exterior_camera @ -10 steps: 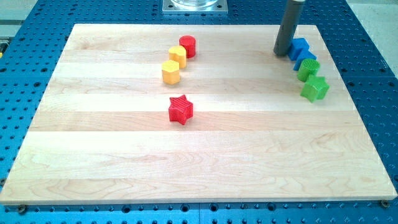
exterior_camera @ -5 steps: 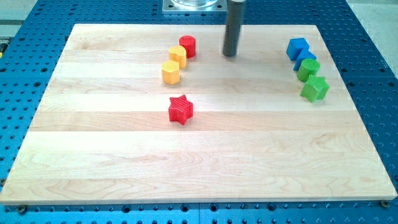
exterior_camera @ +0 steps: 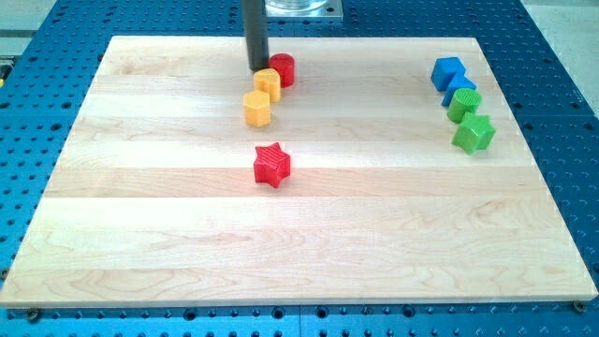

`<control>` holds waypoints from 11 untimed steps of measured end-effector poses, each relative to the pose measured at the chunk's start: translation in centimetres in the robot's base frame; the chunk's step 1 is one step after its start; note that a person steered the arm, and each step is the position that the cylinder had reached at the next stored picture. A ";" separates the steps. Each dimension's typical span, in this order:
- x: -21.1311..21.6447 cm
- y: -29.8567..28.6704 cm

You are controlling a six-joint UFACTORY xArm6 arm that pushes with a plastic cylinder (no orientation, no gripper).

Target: Place the red circle into the green star

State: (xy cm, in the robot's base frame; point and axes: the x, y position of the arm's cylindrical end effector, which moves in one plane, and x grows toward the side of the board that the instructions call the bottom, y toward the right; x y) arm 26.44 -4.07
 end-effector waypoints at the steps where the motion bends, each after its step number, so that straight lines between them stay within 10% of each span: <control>1: 0.2 0.9; 6: 5.4 13.2; 11: 19.0 9.0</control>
State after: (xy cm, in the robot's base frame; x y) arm 45.46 4.97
